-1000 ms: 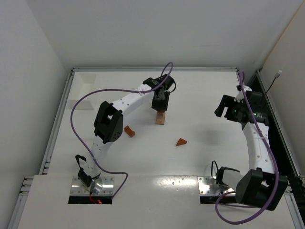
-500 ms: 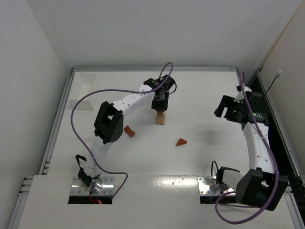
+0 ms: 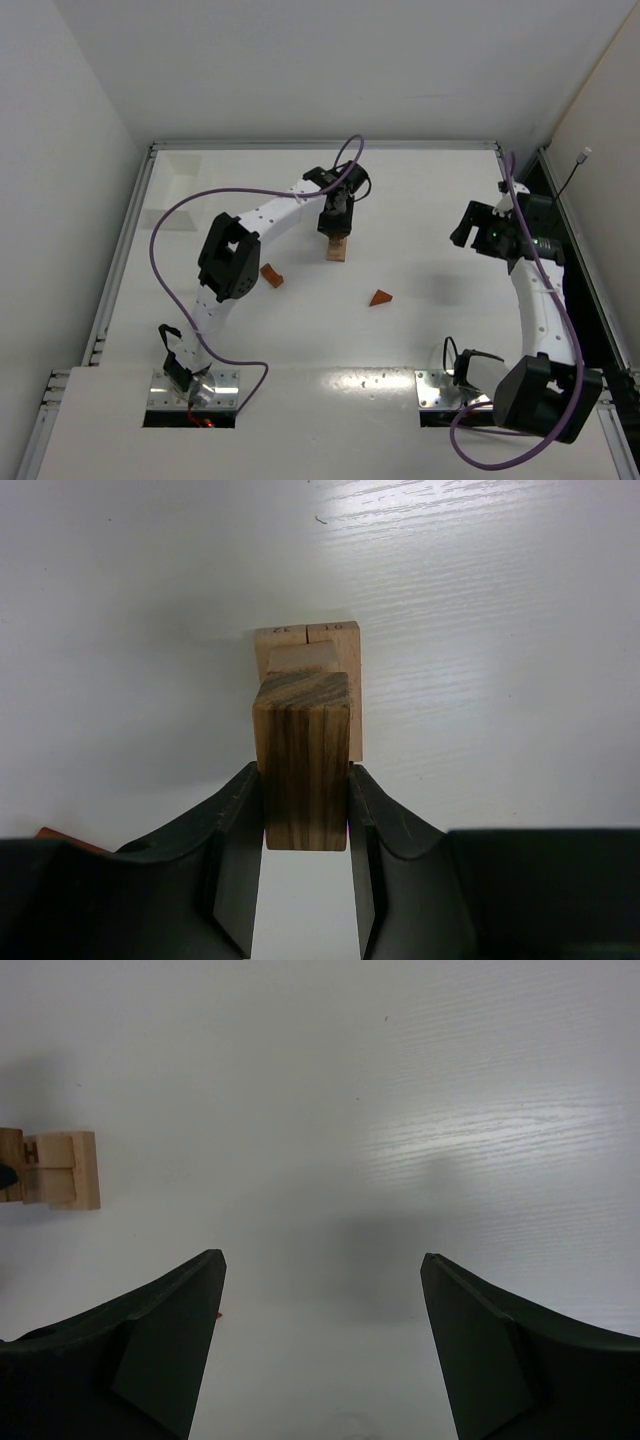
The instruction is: Build the wood block tower
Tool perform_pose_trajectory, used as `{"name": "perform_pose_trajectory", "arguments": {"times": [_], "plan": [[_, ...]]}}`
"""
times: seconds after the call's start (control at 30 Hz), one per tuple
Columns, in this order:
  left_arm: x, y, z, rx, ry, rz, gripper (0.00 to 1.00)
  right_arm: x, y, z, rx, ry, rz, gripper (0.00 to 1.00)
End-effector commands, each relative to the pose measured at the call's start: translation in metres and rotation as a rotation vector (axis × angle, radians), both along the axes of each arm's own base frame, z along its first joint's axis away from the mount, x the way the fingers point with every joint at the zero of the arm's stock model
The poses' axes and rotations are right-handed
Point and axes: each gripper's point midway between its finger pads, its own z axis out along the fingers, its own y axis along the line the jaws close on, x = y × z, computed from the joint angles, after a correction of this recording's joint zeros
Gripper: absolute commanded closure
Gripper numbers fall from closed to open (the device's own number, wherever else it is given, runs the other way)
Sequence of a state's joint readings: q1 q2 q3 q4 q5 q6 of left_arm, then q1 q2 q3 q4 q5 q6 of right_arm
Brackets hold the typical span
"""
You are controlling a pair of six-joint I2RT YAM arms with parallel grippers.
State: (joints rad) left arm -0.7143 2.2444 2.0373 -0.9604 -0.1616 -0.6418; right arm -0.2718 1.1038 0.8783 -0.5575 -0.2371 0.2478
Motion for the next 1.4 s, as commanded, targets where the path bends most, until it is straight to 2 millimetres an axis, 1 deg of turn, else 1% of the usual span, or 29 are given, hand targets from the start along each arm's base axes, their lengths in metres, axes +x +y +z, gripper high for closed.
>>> {"name": "perform_pose_trajectory", "arguments": {"times": [0.0,0.2,0.33,0.37,0.47,0.5,0.57,0.6,0.63,0.67,0.7,0.73,0.77,0.8,0.83,0.9,0.93,0.97,1.0,1.07,1.1,1.13,1.17,1.2,1.23,1.27,1.3,1.33,1.37], "plan": [[-0.003,-0.006,-0.002,-0.002,-0.005,0.009,1.00,0.004,-0.003,0.011,0.002,-0.050,-0.016,0.24],[-0.006,-0.003,-0.013,0.016,0.016,0.009,1.00,0.004,-0.003,0.008,0.005,-0.040,-0.016,0.24],[-0.006,-0.003,-0.013,0.016,0.016,0.009,1.00,0.005,-0.001,0.008,0.011,-0.041,-0.009,0.24],[-0.006,-0.002,-0.017,0.022,0.023,0.009,1.00,0.007,-0.002,0.007,0.011,-0.041,-0.009,0.24],[-0.007,-0.007,-0.017,0.003,0.028,0.001,1.00,0.007,-0.002,0.007,0.011,-0.041,-0.009,0.24],[-0.008,-0.006,-0.022,0.009,0.036,0.001,1.00,0.007,-0.002,0.007,0.011,-0.041,-0.009,0.24],[-0.007,-0.006,-0.022,0.013,0.035,-0.007,1.00,0.007,-0.002,0.007,0.011,-0.041,-0.009,0.24],[-0.009,-0.007,-0.022,0.007,0.041,-0.011,0.98,0.007,-0.002,0.007,0.011,-0.041,-0.009,0.24],[-0.008,-0.010,-0.021,-0.007,0.040,-0.015,0.94,0.007,-0.002,0.004,0.014,-0.033,-0.009,0.24],[-0.008,-0.009,-0.026,0.003,0.046,-0.023,0.91,0.007,-0.002,0.004,0.014,-0.032,-0.009,0.24],[-0.008,-0.012,-0.023,-0.011,0.046,-0.027,0.82,0.007,-0.002,0.004,0.014,-0.032,-0.009,0.24],[-0.008,-0.012,-0.023,-0.011,0.046,-0.027,0.75,0.007,-0.002,0.004,0.014,-0.032,-0.009,0.24],[-0.009,-0.013,-0.023,-0.016,0.052,-0.040,0.63,0.007,-0.002,0.001,0.017,-0.022,-0.009,0.24],[-0.009,-0.013,-0.023,-0.016,0.052,-0.041,0.60,0.007,-0.002,0.001,0.017,-0.022,-0.009,0.24],[-0.009,-0.013,-0.023,-0.016,0.052,-0.041,0.60,0.009,-0.003,0.005,0.014,-0.031,-0.009,0.24],[-0.009,-0.013,-0.023,-0.016,0.052,-0.041,0.56,0.011,-0.003,0.004,0.014,-0.031,-0.009,0.24],[-0.009,-0.013,-0.023,-0.016,0.052,-0.041,0.52,0.011,-0.003,0.004,0.014,-0.031,-0.009,0.24],[-0.009,-0.013,-0.023,-0.016,0.052,-0.041,0.47,0.011,-0.003,0.004,0.014,-0.031,-0.009,0.24],[-0.009,-0.013,-0.023,-0.016,0.052,-0.041,0.36,0.011,-0.003,0.004,0.014,-0.031,-0.009,0.24],[-0.009,-0.016,-0.022,-0.025,0.049,-0.053,0.31,0.011,-0.002,0.004,0.020,-0.033,-0.003,0.24],[-0.008,-0.016,-0.017,-0.033,0.040,-0.053,0.26,0.011,-0.002,0.004,0.020,-0.033,-0.002,0.24],[-0.007,-0.015,-0.017,-0.022,0.032,-0.061,0.14,0.011,-0.002,0.004,0.014,-0.033,0.004,0.24],[-0.007,-0.015,-0.010,-0.031,0.022,-0.061,0.12,0.011,0.002,0.005,0.030,-0.038,0.021,0.24],[-0.003,-0.015,0.002,-0.038,-0.012,-0.064,0.09,0.010,0.004,0.002,0.017,-0.035,0.053,0.24],[-0.003,-0.012,0.007,-0.036,-0.023,-0.060,0.05,0.010,0.005,0.002,0.014,-0.038,0.070,0.24],[0.001,-0.013,0.015,-0.047,-0.055,-0.055,0.03,0.010,0.005,0.002,0.007,-0.039,0.077,0.24],[0.001,-0.013,0.034,-0.075,-0.089,-0.055,0.02,0.007,0.009,-0.001,-0.005,-0.038,0.102,0.24],[0.002,-0.011,0.044,-0.086,-0.117,-0.050,0.00,0.004,0.009,-0.006,-0.007,-0.026,0.109,0.24],[0.004,-0.009,0.049,-0.095,-0.145,-0.033,0.00,0.004,0.011,-0.008,-0.002,-0.030,0.115,0.23]]}}
